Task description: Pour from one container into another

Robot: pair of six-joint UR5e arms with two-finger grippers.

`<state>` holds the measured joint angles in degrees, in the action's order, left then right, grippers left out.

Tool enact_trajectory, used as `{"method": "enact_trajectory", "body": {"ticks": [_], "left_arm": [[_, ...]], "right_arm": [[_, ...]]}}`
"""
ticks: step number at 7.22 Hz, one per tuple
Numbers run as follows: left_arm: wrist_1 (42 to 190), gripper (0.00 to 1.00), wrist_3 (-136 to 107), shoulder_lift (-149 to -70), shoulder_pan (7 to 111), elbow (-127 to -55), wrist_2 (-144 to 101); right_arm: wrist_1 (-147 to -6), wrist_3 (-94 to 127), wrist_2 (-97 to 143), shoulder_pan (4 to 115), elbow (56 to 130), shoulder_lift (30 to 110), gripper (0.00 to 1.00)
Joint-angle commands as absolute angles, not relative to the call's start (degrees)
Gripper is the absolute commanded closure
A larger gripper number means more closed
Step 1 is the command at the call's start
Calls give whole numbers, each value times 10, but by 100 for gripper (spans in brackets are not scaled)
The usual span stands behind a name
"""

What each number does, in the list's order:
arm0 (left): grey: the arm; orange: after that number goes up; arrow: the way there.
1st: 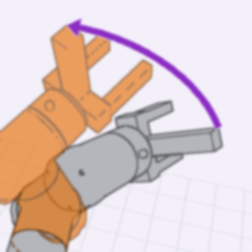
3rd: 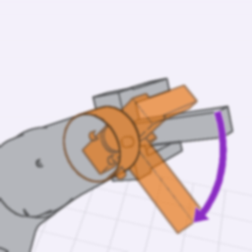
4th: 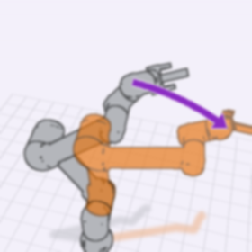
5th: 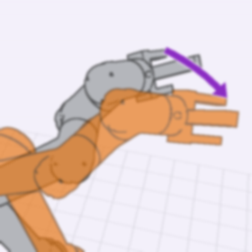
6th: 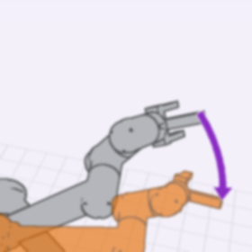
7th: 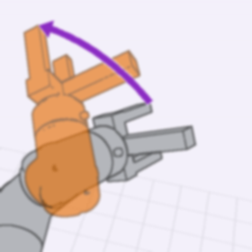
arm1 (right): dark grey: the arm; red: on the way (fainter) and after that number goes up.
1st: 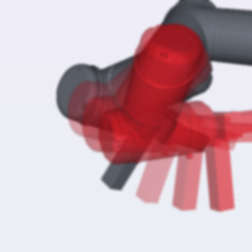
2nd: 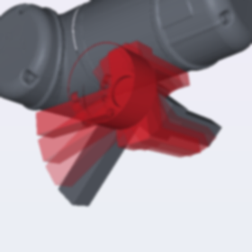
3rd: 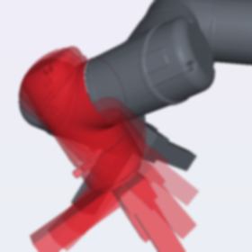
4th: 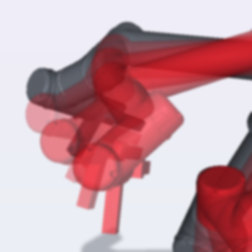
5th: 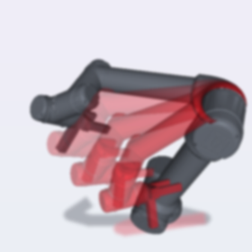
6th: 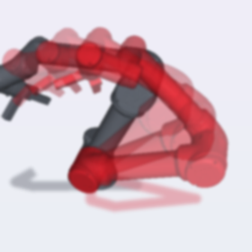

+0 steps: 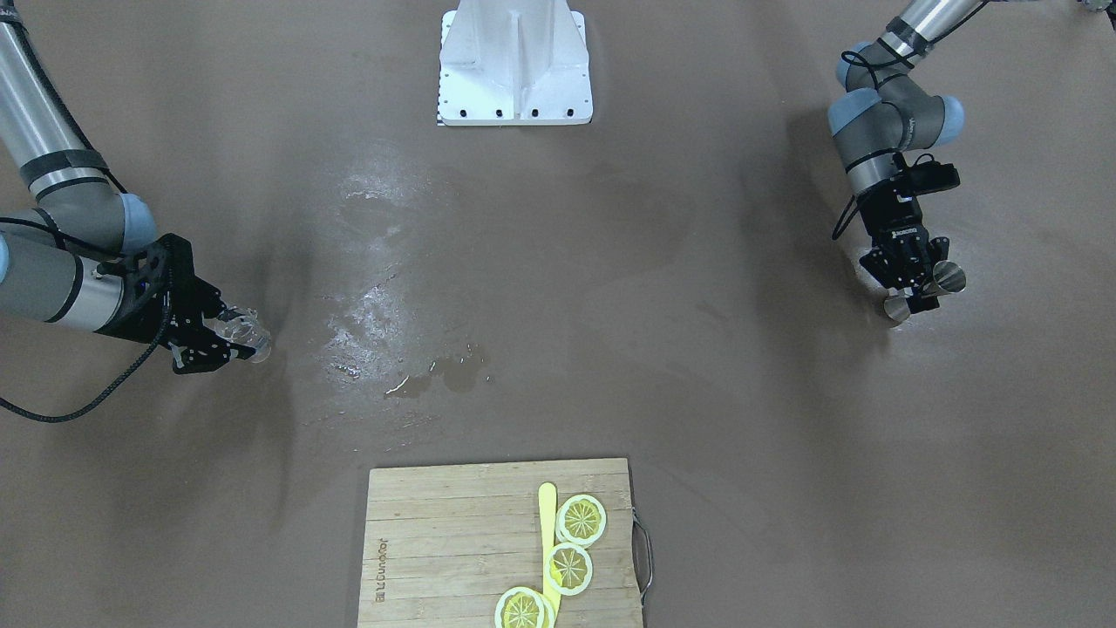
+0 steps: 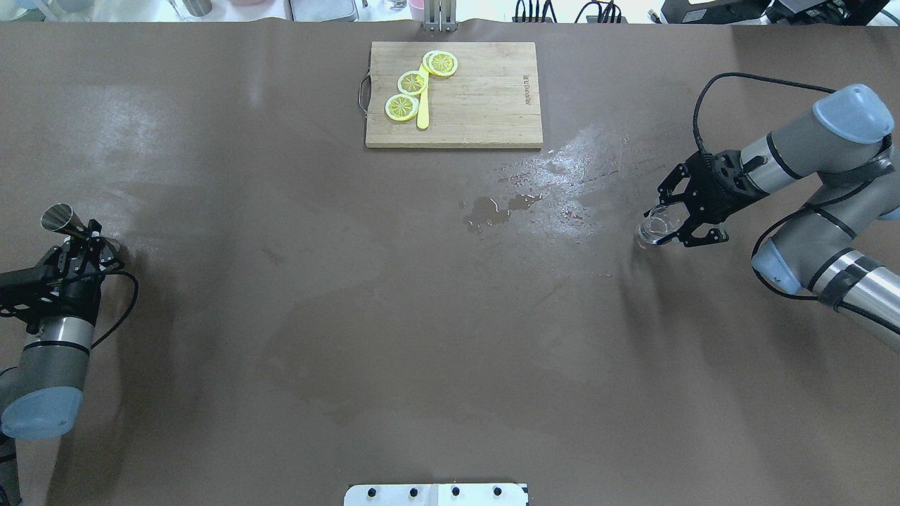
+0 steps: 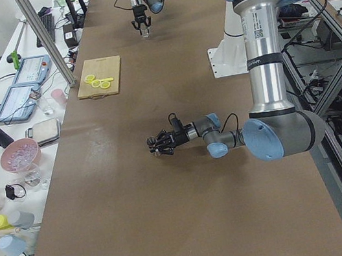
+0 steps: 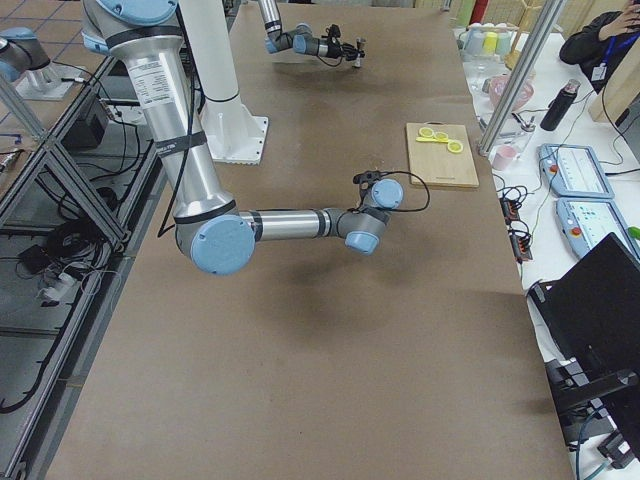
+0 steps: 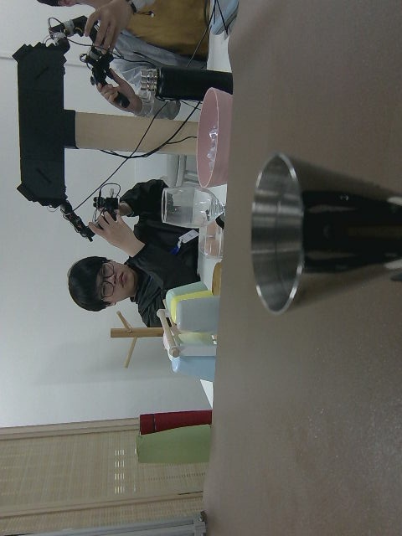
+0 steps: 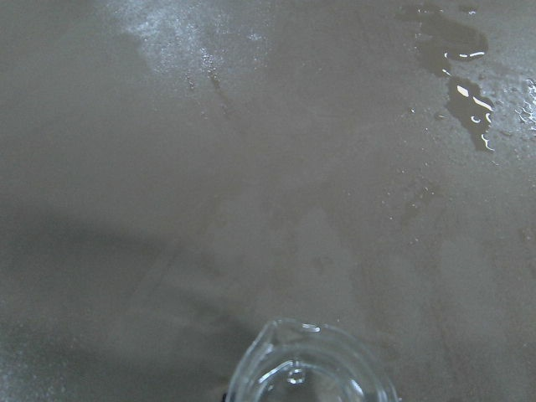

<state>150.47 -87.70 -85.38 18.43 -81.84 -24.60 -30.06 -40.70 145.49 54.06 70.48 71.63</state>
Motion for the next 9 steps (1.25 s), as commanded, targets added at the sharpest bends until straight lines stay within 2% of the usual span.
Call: {"method": "enact_trajectory", "body": {"ticks": [1, 2, 4, 6, 7, 8, 9], "left_arm": [[1505, 61, -876, -855, 185, -821, -247], [1505, 45, -876, -855, 184, -823, -247], [1505, 2, -876, -856, 184, -823, -247], [1505, 1, -874, -855, 182, -823, -241], [1505, 1, -873, -855, 180, -827, -238], [1506, 1, -872, -852, 175, -833, -231], [1504, 1, -873, -833, 171, -868, -205]], "right_arm": [[-301, -407, 1455, 539, 704, 716, 100], [-301, -407, 1455, 539, 704, 716, 100], [-301, -396, 1455, 539, 705, 716, 100], [-294, -382, 1455, 538, 704, 715, 64], [-294, -382, 1456, 538, 704, 716, 51], [-294, -382, 1456, 538, 704, 716, 46], [-293, -381, 1457, 538, 704, 715, 36]]}}
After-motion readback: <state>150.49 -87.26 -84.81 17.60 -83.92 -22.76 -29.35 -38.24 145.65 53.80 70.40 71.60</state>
